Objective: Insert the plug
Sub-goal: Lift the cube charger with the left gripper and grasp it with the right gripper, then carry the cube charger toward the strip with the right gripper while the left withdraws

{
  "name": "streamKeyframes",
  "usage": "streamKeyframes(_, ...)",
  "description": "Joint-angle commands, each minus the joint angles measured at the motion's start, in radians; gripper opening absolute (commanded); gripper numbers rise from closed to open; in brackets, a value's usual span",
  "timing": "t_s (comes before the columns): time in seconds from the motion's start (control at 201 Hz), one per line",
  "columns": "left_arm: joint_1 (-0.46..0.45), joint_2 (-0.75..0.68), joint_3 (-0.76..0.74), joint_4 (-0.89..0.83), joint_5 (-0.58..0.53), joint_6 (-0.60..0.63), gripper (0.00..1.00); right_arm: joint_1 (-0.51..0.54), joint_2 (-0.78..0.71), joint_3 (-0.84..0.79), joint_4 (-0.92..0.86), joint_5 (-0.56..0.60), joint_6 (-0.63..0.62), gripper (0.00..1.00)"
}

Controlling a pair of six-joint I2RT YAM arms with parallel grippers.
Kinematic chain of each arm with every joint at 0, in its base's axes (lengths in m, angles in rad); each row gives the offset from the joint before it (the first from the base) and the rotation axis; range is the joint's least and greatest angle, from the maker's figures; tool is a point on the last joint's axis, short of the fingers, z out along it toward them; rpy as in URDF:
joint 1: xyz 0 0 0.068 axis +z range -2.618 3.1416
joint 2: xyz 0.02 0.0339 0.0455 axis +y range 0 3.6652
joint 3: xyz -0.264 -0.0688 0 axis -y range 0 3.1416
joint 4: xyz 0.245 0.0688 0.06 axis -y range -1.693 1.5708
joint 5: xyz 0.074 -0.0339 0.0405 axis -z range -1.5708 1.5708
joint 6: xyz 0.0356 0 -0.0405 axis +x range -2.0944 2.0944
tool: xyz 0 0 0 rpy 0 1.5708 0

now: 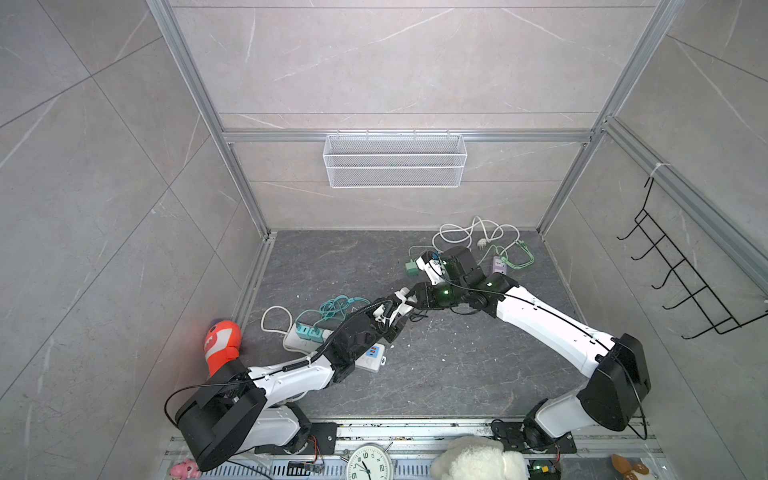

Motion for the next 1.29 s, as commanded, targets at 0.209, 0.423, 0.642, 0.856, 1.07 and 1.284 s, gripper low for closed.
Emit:
streamKeyframes(0.209,-0.006,0.011,0.05,0.081,0.106,-0.027,0.26,0.004,0.008,-0.035,0.07,-0.08,-0.028,0.44)
streamKeyframes(0.423,-0.009,0.043,0.084,0.046,0.194,-0.026,0.31,0.004,0.026,-0.045,0.125,-0.159,-0.037,0.3)
streamKeyframes(0.642,-0.01,0.066,0.133,-0.013,0.184,-0.004,0.65,0.002,0.005,-0.048,0.095,-0.123,-0.058,0.12)
streamKeyframes(0.856,-0.01,0.036,0.182,-0.173,0.054,0.108,0.99,-0.001,-0.04,-0.007,-0.041,0.117,-0.075,0.1)
streamKeyframes(1.07,-0.009,-0.099,0.162,-0.348,-0.044,0.177,1.0,-0.047,-0.059,0.061,-0.134,0.266,-0.072,0.09)
streamKeyframes(1.284,-0.007,-0.313,0.167,-0.683,-0.402,0.078,1.0,-0.062,0.016,0.202,-0.224,0.188,-0.177,0.09)
